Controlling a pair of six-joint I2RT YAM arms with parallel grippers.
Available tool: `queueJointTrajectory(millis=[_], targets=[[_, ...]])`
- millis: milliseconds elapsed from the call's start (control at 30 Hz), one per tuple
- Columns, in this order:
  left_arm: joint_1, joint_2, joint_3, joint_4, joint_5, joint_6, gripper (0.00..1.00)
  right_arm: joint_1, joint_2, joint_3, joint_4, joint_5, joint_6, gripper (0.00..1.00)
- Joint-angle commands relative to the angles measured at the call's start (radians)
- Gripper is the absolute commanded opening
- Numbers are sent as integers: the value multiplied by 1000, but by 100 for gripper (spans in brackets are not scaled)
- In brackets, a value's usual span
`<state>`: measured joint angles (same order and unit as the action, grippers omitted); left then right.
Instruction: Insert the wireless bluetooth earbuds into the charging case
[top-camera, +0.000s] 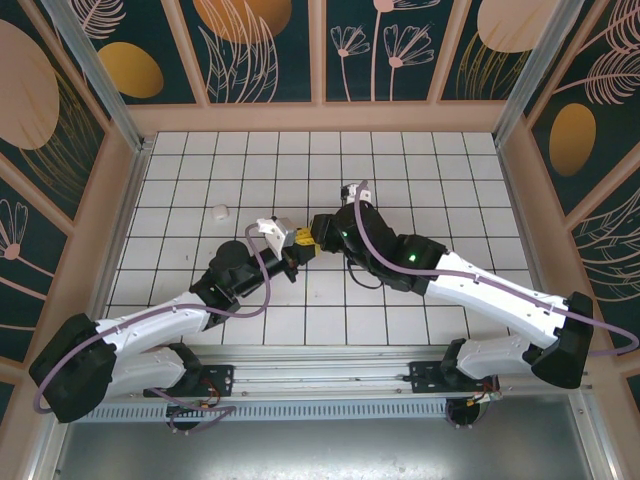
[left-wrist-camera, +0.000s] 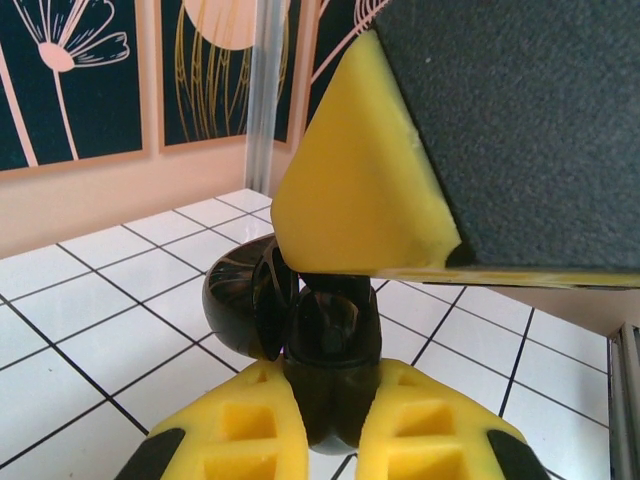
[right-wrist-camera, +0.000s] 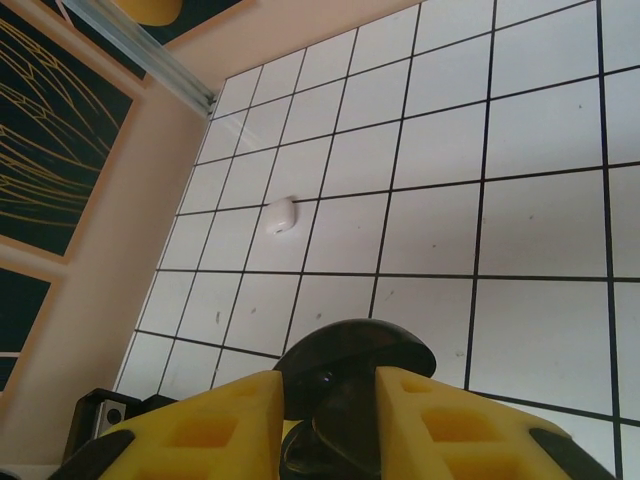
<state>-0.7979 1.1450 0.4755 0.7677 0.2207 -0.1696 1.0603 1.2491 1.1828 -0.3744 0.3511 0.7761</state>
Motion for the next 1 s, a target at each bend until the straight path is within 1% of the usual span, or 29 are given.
queueJointTrajectory(millis=[0,300,667,967], targets=[[0,-14,31,44,6,-13,0,11,9,40,-33,-22,35,30],[1,-25,31,37,14,-14,0,0,10,39,-75,-12,94,30],[0,-50,15,30,6,-11,0,1,-20,21,-113,23,181,25],[1,-63,8,22,5,-8,0,0,-40,24,-151,50,229,24]])
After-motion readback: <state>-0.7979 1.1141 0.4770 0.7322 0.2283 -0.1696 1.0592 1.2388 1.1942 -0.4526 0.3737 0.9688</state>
